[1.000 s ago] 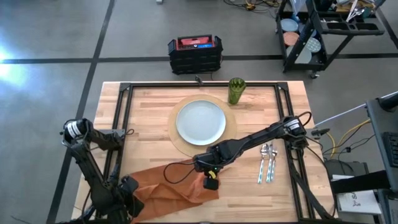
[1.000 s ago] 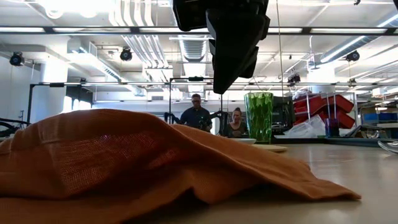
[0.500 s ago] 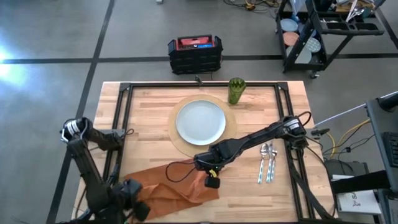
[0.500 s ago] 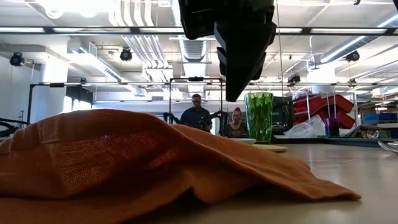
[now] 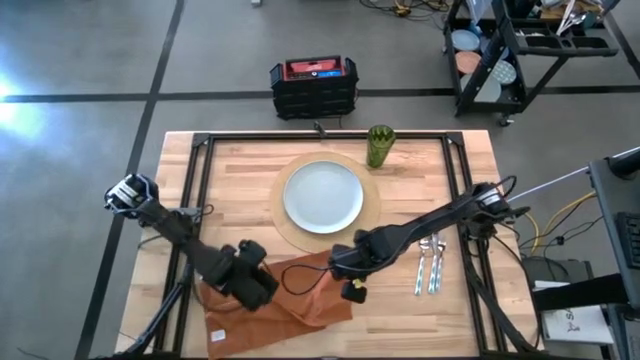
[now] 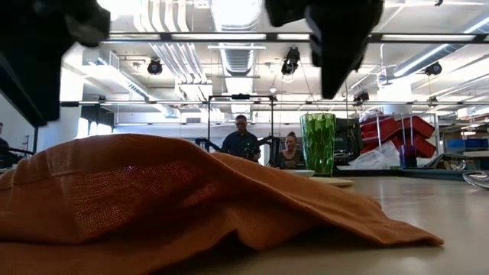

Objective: Set table place
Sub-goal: Fold the orange table napkin

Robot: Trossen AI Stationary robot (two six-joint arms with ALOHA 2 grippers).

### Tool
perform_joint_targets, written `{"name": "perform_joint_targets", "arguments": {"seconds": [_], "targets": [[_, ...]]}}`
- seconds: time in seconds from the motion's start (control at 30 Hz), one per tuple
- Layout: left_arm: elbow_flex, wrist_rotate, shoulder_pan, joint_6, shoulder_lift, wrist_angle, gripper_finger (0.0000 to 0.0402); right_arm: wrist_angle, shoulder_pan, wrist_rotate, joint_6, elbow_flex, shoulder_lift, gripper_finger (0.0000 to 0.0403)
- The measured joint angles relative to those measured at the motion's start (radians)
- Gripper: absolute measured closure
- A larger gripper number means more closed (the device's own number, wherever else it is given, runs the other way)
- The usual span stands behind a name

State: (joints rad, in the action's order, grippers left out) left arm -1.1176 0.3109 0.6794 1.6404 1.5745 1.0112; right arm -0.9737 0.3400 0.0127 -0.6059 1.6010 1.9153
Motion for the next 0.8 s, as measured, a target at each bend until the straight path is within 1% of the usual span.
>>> {"name": "perform_joint_targets", "arguments": {"seconds": [0.07,0.17,0.23,0.33,0.47,0.57,0.67,0.8], "targets": [[0.042,-0.025,-0.046,-0.048,-0.013,-0.061,0.0263,-0.007,0.010,-0.018,-0.035,-0.034,-0.036,0.0403],[0.121,-0.065,-0.090,-0.116,-0.039,-0.197,0.0273,-0.003,0.020,-0.032,-0.100,-0.102,-0.094,0.0403],[0.170,-0.086,-0.109,-0.149,-0.052,-0.314,0.0279,0.004,0.023,-0.039,-0.148,-0.158,-0.125,0.0403],[0.229,-0.122,-0.126,-0.164,-0.056,-0.394,0.0287,0.035,0.029,-0.040,-0.223,-0.238,-0.179,0.0403],[0.300,-0.154,-0.136,-0.156,-0.056,-0.404,0.0288,0.108,0.046,-0.042,-0.308,-0.325,-0.244,0.0403],[0.365,-0.168,-0.154,-0.136,-0.059,-0.409,0.0288,0.163,0.056,-0.040,-0.341,-0.354,-0.263,0.0403],[0.415,-0.173,-0.187,-0.134,-0.069,-0.418,0.0289,0.200,0.069,-0.042,-0.337,-0.366,-0.260,0.0403],[0.451,-0.152,-0.254,-0.168,-0.084,-0.405,0.0293,0.312,0.082,-0.013,-0.287,-0.372,-0.218,0.0403]]}}
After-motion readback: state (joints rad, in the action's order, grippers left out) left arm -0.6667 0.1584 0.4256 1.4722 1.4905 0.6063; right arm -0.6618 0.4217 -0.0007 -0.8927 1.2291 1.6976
